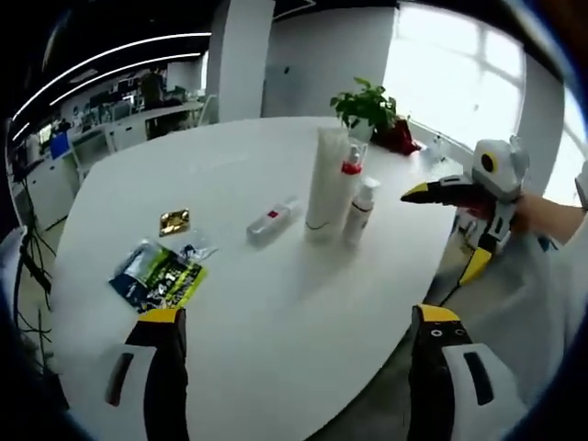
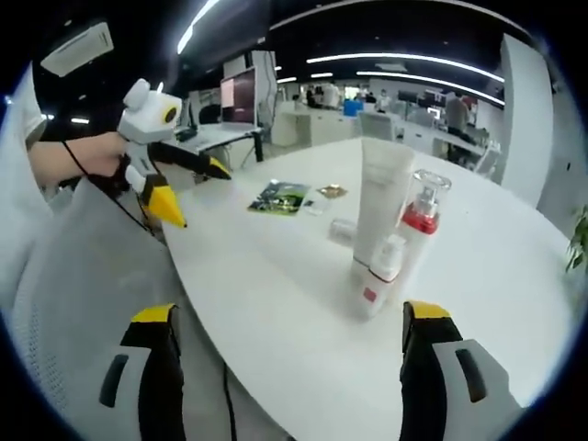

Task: Arrange the skincare products in the storage area until every visible bottle or jar stands upright without overlapping.

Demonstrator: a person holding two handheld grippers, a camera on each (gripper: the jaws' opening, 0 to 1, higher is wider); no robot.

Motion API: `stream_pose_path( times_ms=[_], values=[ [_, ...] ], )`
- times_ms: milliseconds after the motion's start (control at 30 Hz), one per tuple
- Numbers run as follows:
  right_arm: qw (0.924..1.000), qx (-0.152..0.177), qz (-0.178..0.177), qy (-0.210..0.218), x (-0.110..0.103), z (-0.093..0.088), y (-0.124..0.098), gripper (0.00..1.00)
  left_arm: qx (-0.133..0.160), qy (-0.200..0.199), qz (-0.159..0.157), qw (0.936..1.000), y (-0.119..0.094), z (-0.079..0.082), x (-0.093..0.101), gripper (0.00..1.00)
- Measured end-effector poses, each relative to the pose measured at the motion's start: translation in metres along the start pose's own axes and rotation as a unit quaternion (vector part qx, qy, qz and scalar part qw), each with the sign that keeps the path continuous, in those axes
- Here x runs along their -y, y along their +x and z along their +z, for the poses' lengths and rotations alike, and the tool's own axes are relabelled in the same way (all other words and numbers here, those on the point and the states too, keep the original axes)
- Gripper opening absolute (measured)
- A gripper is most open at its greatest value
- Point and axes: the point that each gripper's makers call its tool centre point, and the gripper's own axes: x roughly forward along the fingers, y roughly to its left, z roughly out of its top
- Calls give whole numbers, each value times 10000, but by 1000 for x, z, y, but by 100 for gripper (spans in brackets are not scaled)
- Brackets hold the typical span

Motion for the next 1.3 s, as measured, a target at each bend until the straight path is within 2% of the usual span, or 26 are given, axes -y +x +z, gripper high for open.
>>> stream_pose_path(
  times_ms=[333,700,1033,1100,1233,1300],
  values=[
    [9999,-73,-89,97,6,-6,0,99,-419,598,-303,9969,43,13,-9,91],
    [9996,-130,-115,234,10,-11,3,99,-627,961,-511,9921,83,22,-25,85],
    [9991,-157,-139,358,13,-15,3,99,-893,1404,-647,9839,114,29,-33,77],
    [9991,-177,-134,359,12,-15,3,99,-936,1489,-571,9827,123,30,-41,76],
    [9992,-264,-123,276,10,-17,4,99,-1034,1699,-609,9781,135,35,-36,74],
    [9992,-278,-107,283,10,-18,4,99,-1072,1809,-634,9756,142,38,-44,72]
  ],
)
